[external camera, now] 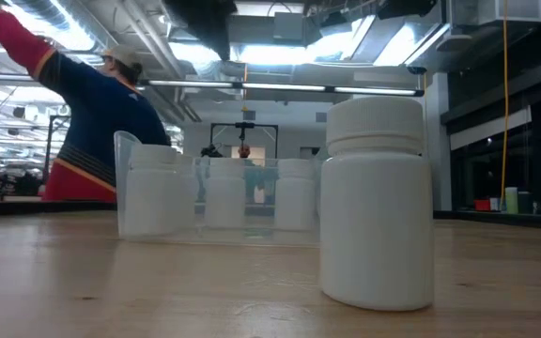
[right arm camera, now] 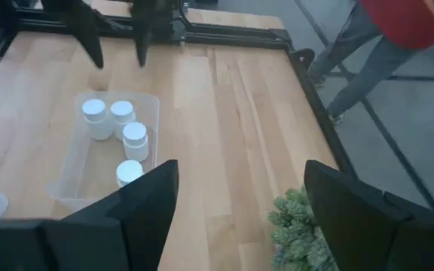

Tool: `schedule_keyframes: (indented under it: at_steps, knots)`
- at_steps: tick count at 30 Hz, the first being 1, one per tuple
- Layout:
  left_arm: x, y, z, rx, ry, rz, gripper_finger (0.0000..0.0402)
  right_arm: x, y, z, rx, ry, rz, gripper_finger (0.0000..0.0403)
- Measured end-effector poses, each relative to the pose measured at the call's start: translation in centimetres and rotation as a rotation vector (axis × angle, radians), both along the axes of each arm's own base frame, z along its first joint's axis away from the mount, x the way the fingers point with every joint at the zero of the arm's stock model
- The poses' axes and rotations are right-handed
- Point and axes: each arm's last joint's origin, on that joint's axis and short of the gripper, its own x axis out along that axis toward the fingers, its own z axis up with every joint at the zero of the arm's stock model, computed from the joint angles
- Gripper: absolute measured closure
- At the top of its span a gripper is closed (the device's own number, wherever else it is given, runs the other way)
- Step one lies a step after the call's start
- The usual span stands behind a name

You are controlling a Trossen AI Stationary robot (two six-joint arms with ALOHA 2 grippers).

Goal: Pick and place pill bottles into a basket
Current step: Put the white medicine bottle into the transparent bin

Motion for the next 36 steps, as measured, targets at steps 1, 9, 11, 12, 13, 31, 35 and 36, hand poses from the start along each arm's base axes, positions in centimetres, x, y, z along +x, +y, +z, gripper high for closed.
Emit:
schedule_keyframes:
  at_steps: [1, 9, 11, 12, 13, 31, 35, 36]
  knots:
    - [-0.3, 0.2, 0.7, 0.010, -0.032, 0.028, 0.0157, 0.0, 0.0, 0.0, -0.008, -0.003, 0.004, 0.0114]
    - [-6.2, 2.0, 6.7, 0.105, -0.275, 0.234, 0.0157, 0.3, 0.0, 0.6, -0.064, -0.060, 0.034, 0.0114]
    - [-8.2, 2.5, 8.3, 0.124, -0.337, 0.271, 0.0157, 0.4, 0.0, 0.7, -0.089, -0.068, 0.046, 0.0114]
    - [-9.3, 2.8, 8.9, 0.134, -0.364, 0.289, 0.0157, 0.4, 0.0, 0.8, -0.102, -0.073, 0.052, 0.0114]
    - [-10.2, 3.2, 9.5, 0.145, -0.391, 0.313, 0.0157, 0.4, 0.0, 0.9, -0.117, -0.075, 0.059, 0.0114]
    - [-23.3, 6.2, 3.4, -0.035, -0.682, 0.581, 0.0158, 0.8, 3.3, 0.7, -0.065, -0.053, 0.231, 0.0114]
    - [-23.5, 6.1, 2.1, -0.050, -0.722, 0.531, 0.0157, 1.4, 5.5, 0.1, 0.002, 0.143, 0.194, 0.0114]
    - [-23.5, 6.1, 1.9, -0.044, -0.726, 0.517, 0.0158, 1.6, 6.0, 0.0, 0.023, 0.203, 0.185, 0.0114]
